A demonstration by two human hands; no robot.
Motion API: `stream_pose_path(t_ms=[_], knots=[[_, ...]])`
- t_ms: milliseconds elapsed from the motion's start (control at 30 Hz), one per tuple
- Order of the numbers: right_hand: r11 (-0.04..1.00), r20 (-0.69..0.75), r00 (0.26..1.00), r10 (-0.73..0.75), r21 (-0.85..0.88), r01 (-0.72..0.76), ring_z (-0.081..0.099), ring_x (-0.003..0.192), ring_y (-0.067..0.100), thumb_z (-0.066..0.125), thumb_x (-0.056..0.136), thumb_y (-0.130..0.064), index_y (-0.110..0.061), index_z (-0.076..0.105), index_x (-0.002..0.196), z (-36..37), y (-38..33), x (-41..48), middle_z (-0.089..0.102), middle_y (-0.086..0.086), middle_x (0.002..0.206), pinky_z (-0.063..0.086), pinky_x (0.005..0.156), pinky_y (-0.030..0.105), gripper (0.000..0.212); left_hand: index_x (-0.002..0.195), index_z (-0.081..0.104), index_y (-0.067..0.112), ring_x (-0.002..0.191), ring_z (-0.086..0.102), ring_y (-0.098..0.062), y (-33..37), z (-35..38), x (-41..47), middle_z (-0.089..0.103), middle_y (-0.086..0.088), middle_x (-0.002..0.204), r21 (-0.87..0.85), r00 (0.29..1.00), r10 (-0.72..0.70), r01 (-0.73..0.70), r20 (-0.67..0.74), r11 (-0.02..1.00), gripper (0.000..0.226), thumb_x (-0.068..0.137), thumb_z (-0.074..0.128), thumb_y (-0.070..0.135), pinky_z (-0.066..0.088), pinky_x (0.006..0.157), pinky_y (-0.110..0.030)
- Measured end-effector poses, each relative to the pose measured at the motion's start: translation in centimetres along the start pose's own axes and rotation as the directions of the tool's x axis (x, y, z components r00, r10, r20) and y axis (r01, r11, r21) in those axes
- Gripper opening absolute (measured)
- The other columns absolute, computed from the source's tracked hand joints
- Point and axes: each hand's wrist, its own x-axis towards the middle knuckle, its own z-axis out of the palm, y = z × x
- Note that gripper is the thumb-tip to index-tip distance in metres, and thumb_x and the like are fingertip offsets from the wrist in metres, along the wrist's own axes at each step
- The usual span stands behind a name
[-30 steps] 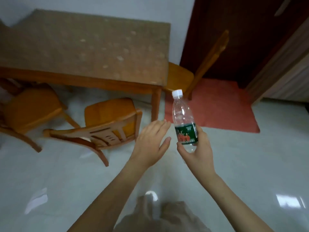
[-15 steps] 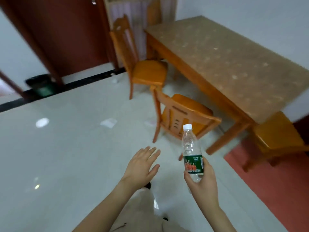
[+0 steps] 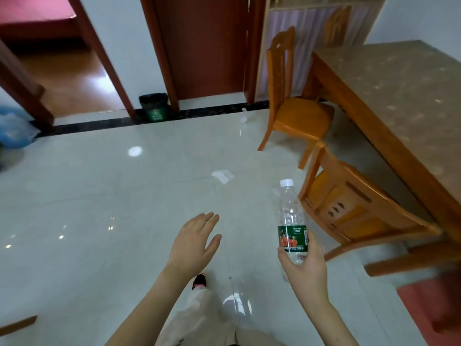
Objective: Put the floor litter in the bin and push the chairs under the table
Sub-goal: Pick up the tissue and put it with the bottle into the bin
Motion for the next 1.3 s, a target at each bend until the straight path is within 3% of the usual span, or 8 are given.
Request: stream_pose_path(t_ms=[100,367,633,800,867,1000,1067,1300], knots=[[1.000,0.024,1.000,-0.008,0.014,0.008,0.059,0.096,0.008,0.079,0.078,-0.026,-0.034,0.048,0.124,4.8,-2.1,1.9,0.057,-0.012,0.105,0.051,0.078,0.025,0.056,0.142,0.044,0.020,0.136,0.038,-0.019,-4.9,-1.2,1.6,0.045,0.002,0.145,0.013,1.000,-0.014,0.014,0.008,1.000,0.048,0.098,0.045,0.038,0.028,0.113,-0.034],[0.998,0.039,0.998,-0.054,0.047,0.053,0.061,0.094,0.003,0.077,0.079,-0.024,-0.034,0.050,0.123,14.9,-9.1,8.3,0.059,-0.017,0.103,0.048,0.071,0.011,0.052,0.140,0.046,0.018,0.135,0.040,-0.020,-16.3,-7.0,9.8,0.048,0.000,0.143,0.043,1.000,-0.003,0.002,0.010,0.999,0.048,0.098,0.042,0.041,0.034,0.110,-0.039],[0.998,0.046,0.999,-0.018,-0.061,0.021,0.060,0.091,0.001,0.076,0.078,-0.027,-0.038,0.043,0.121,17.8,-11.5,15.8,0.058,-0.021,0.101,0.045,0.066,0.008,0.055,0.139,0.047,0.017,0.132,0.043,-0.021,-19.6,-6.7,19.0,0.050,0.000,0.141,-0.012,0.998,0.004,-0.004,0.058,1.000,0.051,0.096,0.039,0.043,0.034,0.109,-0.037],[0.997,0.043,0.998,0.034,-0.071,-0.031,0.058,0.092,-0.003,0.077,0.077,-0.026,-0.031,0.047,0.122,20.0,-10.9,24.1,0.057,-0.019,0.100,0.044,0.065,0.009,0.055,0.140,0.046,0.019,0.133,0.042,-0.019,-21.3,-3.7,25.8,0.050,0.001,0.141,-0.014,0.992,-0.017,0.019,0.127,1.000,0.048,0.097,0.044,0.040,0.033,0.108,-0.035],[0.997,0.052,0.998,0.038,-0.075,-0.034,0.059,0.091,-0.001,0.077,0.077,-0.026,-0.029,0.047,0.124,21.1,-10.8,28.6,0.058,-0.017,0.099,0.043,0.066,0.011,0.056,0.140,0.046,0.019,0.132,0.042,-0.019,-21.9,-3.1,29.8,0.050,0.001,0.141,0.001,0.989,-0.023,0.023,0.149,1.000,0.050,0.097,0.041,0.043,0.033,0.108,-0.034],[0.993,0.086,0.994,0.065,-0.105,-0.056,0.062,0.093,0.016,0.075,0.079,-0.028,-0.023,0.047,0.128,22.8,-11.5,38.4,0.060,-0.004,0.104,0.056,0.077,0.038,0.057,0.138,0.048,0.017,0.129,0.045,-0.021,-23.0,-2.9,39.3,0.051,-0.001,0.140,0.021,0.985,-0.044,0.041,0.168,0.999,0.051,0.097,0.038,0.045,0.036,0.105,-0.036],[0.990,0.091,0.993,0.077,-0.127,-0.065,0.062,0.094,0.019,0.075,0.079,-0.031,-0.023,0.046,0.129,23.7,-11.9,42.9,0.061,-0.002,0.105,0.057,0.080,0.044,0.058,0.137,0.049,0.017,0.128,0.046,-0.022,-23.3,-2.6,44.4,0.053,-0.002,0.138,0.023,0.985,-0.050,0.046,0.164,0.999,0.047,0.097,0.043,0.041,0.038,0.103,-0.037],[0.980,0.101,0.990,0.096,-0.186,-0.076,0.056,0.102,0.016,0.075,0.081,-0.032,-0.018,0.043,0.136,29.2,-11.1,55.1,0.060,0.001,0.115,0.052,0.084,0.031,0.065,0.135,0.050,0.015,0.125,0.047,-0.022,-24.8,1.0,59.5,0.054,-0.002,0.136,0.014,0.979,-0.052,0.050,0.196,0.999,0.044,0.095,0.051,0.034,0.039,0.101,-0.037]])
